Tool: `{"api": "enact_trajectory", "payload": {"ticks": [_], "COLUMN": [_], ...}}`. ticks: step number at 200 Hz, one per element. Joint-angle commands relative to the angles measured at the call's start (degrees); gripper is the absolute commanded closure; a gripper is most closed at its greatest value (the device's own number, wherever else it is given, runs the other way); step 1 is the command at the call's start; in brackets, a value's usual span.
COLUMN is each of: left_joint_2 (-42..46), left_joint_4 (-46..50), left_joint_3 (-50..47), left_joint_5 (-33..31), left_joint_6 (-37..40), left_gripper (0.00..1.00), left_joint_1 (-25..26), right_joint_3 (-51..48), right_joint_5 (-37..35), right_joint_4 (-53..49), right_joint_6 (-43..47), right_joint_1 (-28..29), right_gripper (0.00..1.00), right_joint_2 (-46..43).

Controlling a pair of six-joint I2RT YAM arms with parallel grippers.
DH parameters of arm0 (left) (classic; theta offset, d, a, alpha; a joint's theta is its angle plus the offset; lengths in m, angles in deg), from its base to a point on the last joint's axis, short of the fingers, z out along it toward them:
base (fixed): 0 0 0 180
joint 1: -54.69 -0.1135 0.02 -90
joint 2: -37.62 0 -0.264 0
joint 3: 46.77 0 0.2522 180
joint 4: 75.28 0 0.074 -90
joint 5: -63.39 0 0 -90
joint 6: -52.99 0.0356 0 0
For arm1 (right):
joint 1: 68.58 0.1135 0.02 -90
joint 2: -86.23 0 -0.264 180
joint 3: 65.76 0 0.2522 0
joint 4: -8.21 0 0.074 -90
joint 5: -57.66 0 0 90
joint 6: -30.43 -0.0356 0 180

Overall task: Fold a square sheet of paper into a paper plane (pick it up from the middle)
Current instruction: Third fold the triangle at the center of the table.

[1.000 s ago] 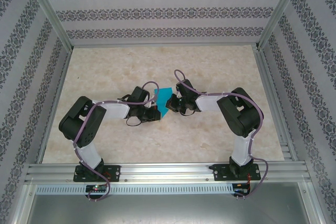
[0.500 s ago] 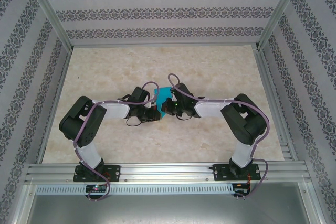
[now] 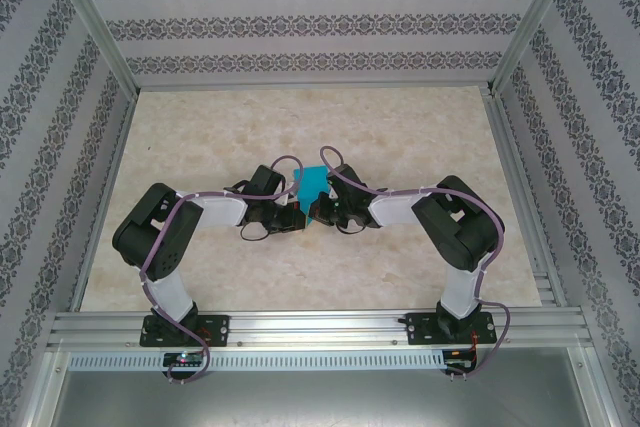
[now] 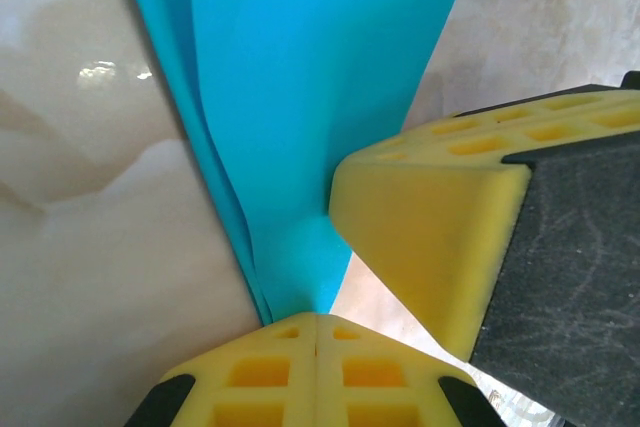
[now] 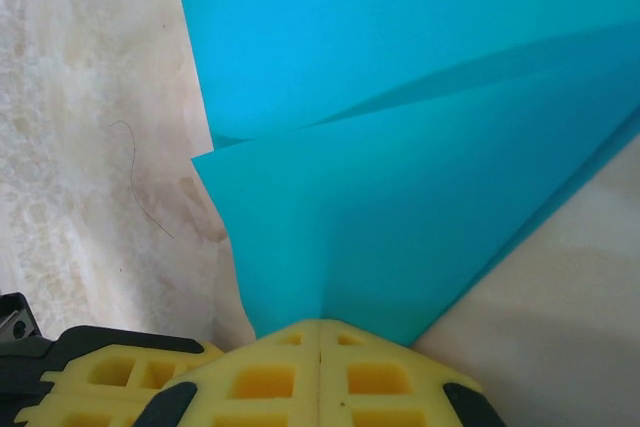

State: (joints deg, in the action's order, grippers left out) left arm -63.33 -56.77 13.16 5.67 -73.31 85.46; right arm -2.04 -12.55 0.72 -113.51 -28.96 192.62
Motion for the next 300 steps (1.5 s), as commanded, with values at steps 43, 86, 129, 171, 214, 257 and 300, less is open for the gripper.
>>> {"api": "enact_trajectory", "payload": {"ticks": [43,86,129,171,214,257,300], "left_joint_2": [-0.78,-3.27,-2.98,-1.92,5.37,6.01,0.75], "left_joint_4": [9.59,12.12,12.47,12.02,6.47,6.20,4.60], "left_joint_3": [-0.29,-0.87,-1.19,1.71,6.23,8.00,10.10], "left_joint_5": [-4.45,-3.93,-3.70,-2.03,-0.25,-7.91,-8.70], "left_joint_6": [2.52,3.77,4.03,3.70,0.61,0.17,-0.82], "left_gripper": [1.00,1.00,1.00,0.97,0.83,0.83,0.86], "left_joint_1": [-0.53,-0.59,-0.74,-0.79,-0.75,-0.79,-0.74], "right_joint_3": [1.43,4.82,6.96,6.37,1.90,-0.80,0.82], "right_joint_5": [-1.25,-1.12,-1.87,1.36,2.70,2.73,2.15], "right_joint_4": [-4.25,-7.54,-9.72,-6.64,-4.93,-4.59,-5.95], "right_joint_6": [2.96,6.25,8.28,9.55,8.20,4.34,2.53], "right_joint_1": [-5.64,-11.29,-15.88,-16.33,-15.62,-14.46,-11.73], "right_gripper": [1.00,1.00,1.00,0.91,0.78,0.61,0.57], "right_joint_2": [2.90,5.55,6.29,1.51,-6.18,-8.14,-5.18]}}
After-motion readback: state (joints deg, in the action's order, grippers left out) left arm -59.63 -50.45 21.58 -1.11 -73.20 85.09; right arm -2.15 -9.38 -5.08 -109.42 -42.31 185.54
